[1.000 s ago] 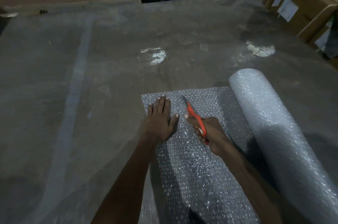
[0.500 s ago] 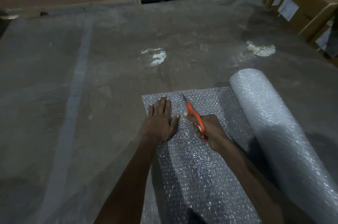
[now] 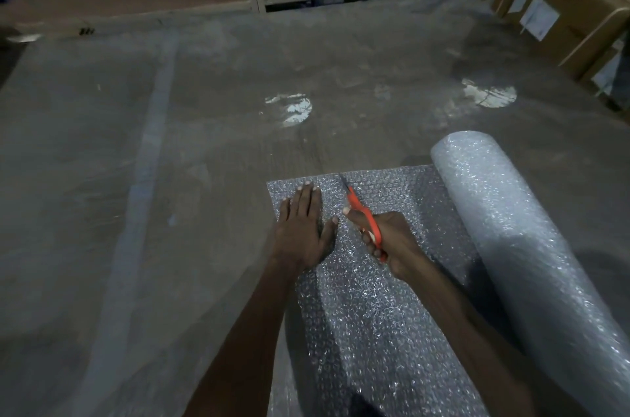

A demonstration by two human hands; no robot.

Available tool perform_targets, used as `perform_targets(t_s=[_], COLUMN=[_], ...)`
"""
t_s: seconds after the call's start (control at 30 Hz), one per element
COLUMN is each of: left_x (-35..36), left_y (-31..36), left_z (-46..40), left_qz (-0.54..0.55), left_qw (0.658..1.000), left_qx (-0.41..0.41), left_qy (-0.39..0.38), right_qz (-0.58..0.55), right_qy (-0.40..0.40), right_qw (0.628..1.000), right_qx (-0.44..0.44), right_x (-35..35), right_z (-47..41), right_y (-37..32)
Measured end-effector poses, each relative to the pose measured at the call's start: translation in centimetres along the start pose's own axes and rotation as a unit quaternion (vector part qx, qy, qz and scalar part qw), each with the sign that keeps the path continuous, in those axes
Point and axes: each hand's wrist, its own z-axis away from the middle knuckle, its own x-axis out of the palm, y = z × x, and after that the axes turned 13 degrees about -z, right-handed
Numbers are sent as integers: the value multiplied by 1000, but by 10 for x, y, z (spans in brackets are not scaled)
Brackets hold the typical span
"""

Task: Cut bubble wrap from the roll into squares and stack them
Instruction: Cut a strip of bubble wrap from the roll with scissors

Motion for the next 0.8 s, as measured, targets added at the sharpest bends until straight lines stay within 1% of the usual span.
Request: perform_targets(t_s=[0.3,0.47,0.63,0.8], left_x=[-1,-4,-6,-12], left_y=[0,1,1,0], left_z=[1,1,1,3], left_qz=[13,12,5,6], left_qw=[1000,1000,1000,1000], left_qx=[-1,-2,0,8], left_qy=[1,-6,-17,-25], right_qz=[-16,7,6,18], right_qy=[-9,-3,4,-22], right_qw=[1000,1000,1000,999], right_qx=[-7,1,-13,-36], right_x=[3,2,2,0], right_z=[-7,-12,-11,5], right_y=[-2,0,-1,0])
